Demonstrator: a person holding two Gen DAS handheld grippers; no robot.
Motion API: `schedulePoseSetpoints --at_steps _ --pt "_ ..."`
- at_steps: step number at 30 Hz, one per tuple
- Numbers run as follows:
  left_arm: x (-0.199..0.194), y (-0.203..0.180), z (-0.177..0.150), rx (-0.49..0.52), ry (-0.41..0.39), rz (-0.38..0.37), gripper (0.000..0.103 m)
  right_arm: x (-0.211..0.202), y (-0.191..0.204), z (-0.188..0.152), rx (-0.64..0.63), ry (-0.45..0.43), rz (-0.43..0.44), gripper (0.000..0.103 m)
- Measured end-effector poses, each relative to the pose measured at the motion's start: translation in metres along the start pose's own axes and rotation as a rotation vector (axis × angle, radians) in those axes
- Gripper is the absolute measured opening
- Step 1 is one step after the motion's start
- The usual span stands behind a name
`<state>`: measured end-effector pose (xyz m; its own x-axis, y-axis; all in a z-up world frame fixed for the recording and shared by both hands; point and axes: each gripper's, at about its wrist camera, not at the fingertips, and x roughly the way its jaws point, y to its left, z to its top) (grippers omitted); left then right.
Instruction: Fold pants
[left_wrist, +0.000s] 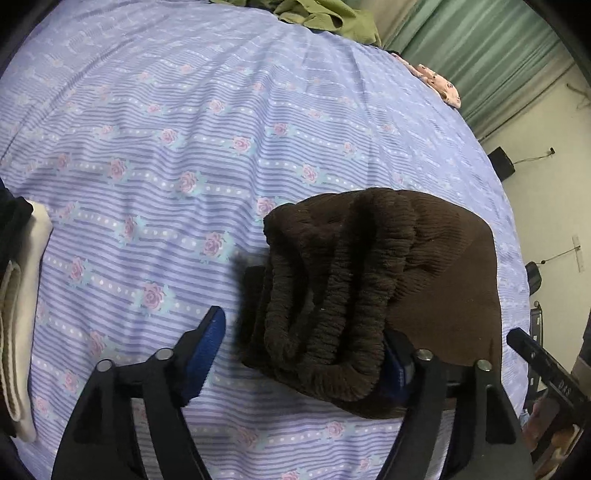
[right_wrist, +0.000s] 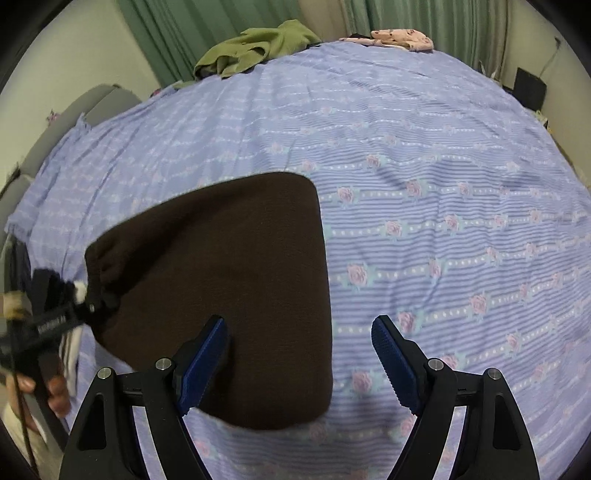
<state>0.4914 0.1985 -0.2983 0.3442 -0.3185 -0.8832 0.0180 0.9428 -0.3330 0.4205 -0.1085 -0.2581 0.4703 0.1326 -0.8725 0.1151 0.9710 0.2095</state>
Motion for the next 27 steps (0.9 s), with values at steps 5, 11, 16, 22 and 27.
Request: schedulePoseSetpoints --at_steps 5,11,16,22,27 --pt "0.015 0.010 0.002 -0.047 0.021 -0.047 0.085 0.025 -0.011 0.014 0.051 0.021 0.013 0.082" --pt "0.030 0.025 -0.004 -0.153 0.045 -0.148 0.087 0.053 -0.008 0.021 0.025 0.046 0.019 0.082" --pt "0.041 0.034 -0.015 -0.209 0.062 -0.203 0.088 0.071 -0.008 0.020 0.007 0.070 0.025 0.082" --pt "0.053 0.033 -0.020 -0.220 0.042 -0.203 0.089 0.089 -0.018 0.015 0.050 0.099 0.056 0.082" --pt "0.057 0.035 -0.027 -0.302 0.014 -0.219 0.088 0.101 -0.023 0.012 0.082 0.102 0.084 0.082"
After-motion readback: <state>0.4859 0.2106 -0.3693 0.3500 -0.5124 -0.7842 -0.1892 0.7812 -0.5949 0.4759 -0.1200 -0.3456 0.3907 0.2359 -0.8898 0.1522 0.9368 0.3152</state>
